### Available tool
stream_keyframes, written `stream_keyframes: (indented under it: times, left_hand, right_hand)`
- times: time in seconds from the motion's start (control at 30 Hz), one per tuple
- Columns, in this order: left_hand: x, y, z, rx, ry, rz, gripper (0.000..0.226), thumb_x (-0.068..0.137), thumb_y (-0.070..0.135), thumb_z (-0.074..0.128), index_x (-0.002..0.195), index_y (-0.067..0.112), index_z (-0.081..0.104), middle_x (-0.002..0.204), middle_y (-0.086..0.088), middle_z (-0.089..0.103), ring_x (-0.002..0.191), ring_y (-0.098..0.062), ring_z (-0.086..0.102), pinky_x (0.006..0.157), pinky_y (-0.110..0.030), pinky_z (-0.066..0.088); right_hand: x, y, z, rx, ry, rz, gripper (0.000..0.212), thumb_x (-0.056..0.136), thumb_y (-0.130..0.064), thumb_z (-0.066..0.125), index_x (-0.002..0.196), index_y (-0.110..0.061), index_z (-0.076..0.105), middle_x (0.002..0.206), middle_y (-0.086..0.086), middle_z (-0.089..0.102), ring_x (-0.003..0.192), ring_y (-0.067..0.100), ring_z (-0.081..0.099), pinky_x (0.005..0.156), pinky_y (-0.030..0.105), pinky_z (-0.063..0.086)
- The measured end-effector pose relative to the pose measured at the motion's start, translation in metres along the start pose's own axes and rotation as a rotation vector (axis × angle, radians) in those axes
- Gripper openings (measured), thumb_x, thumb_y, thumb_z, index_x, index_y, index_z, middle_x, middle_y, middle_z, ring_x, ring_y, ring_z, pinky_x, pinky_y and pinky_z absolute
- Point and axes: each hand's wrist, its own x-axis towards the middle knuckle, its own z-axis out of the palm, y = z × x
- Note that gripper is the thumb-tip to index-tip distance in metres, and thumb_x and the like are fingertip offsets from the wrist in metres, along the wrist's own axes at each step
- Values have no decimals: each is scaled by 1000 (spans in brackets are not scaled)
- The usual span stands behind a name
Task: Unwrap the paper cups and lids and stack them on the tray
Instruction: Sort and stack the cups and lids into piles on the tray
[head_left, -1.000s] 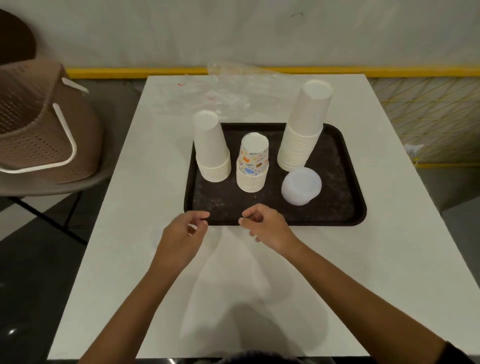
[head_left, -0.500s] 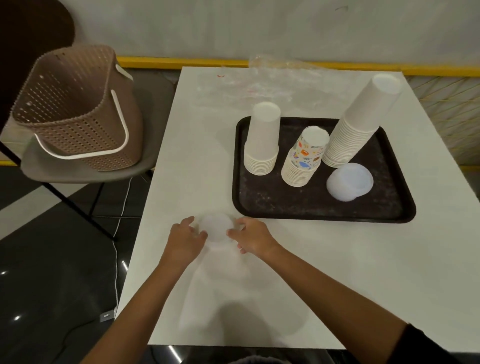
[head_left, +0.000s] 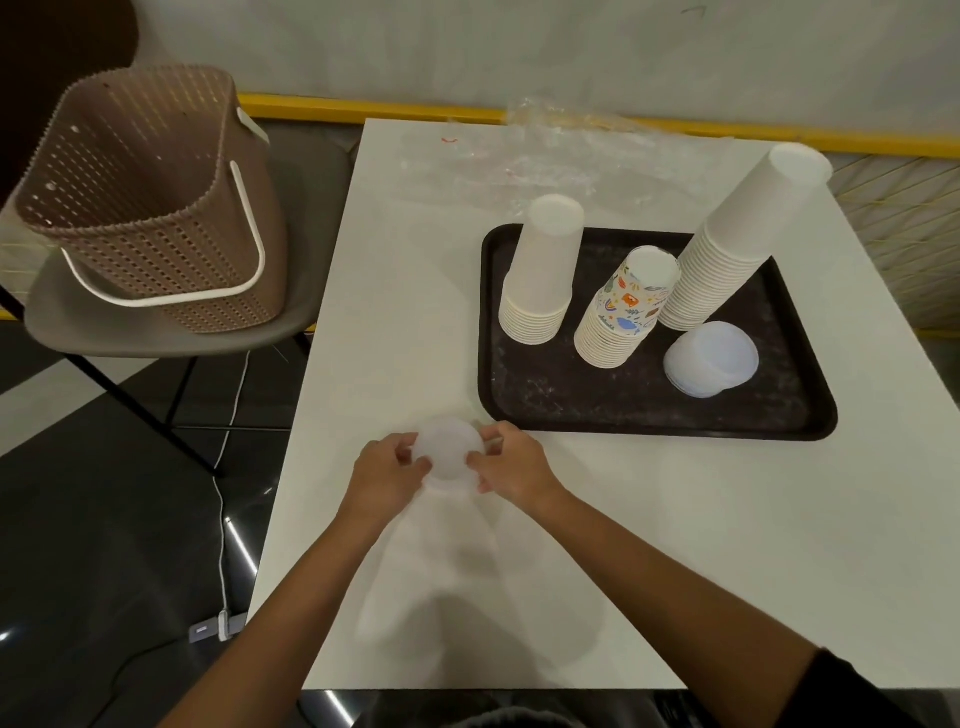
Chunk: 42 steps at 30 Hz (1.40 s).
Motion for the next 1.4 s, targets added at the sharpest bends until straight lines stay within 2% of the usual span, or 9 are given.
stream_keyframes:
  times: [0.1,0.4,0.63,0.73,0.8,0.97,1.2,1.3,1.4]
  left_hand:
    - [-2,1,2,-72,-18,-25,34,88,9,59,122,7,56,98,-8,60,73,-21,59,75,-29,50]
    - [-9,19,22,-151,-27,-51,34,88,13,60,121,9,56,104,-10,62,79,-19,62,85,-35,53]
    - [-19,45,41,-146,-41,14,34,87,16,62,121,13,57,101,-5,59,78,-15,62,86,-34,53]
    - [-20,64,52,-169,-55,57,30,86,15,64,116,14,60,90,3,58,75,-15,62,82,-31,54]
    - [-21,79,64,-172,-79,91,29,86,14,64,115,13,61,85,5,58,75,-14,62,83,-32,55]
    - [-23,123,105,-154,-183,171,32,87,12,62,119,9,58,99,-2,61,89,-16,61,75,-24,52]
    - [-20,181,163,-128,-218,293,39,88,13,60,126,10,52,102,-1,57,97,-17,59,88,-31,52]
    - [-13,200,182,-138,-180,326,35,89,14,58,123,10,54,104,-2,58,96,-14,57,84,-27,51]
    - [-4,210,194,-118,-121,321,33,90,15,57,122,9,55,111,-5,60,101,-18,59,89,-30,51]
  right_hand:
    - [-1,3,-5,30,-2,6,34,87,-13,60,119,-8,51,110,10,56,86,21,58,47,11,48]
    - [-5,13,-34,70,29,17,32,87,-16,62,116,-10,52,94,5,54,71,16,56,44,8,44]
    - [-14,22,-67,96,72,12,32,87,-18,62,117,-13,52,97,2,54,74,16,59,50,10,46]
    - [-17,26,-90,135,93,-13,30,86,-15,63,114,-9,53,90,2,56,62,13,57,60,20,51]
    - [-20,30,-108,131,119,-24,30,86,-15,63,114,-9,54,92,2,57,61,11,56,60,20,50]
    - [-25,47,-162,144,238,-29,32,86,-15,63,116,-9,53,98,7,60,62,10,56,57,15,48]
    - [-22,69,-235,149,404,-55,37,87,-17,62,122,-9,52,111,13,62,78,17,61,65,19,52]
    - [-10,70,-258,128,428,-67,39,88,-20,61,124,-9,53,115,13,62,81,19,63,71,24,53]
    - [3,67,-272,122,409,-76,39,88,-19,61,124,-8,54,119,12,60,99,26,63,77,28,55]
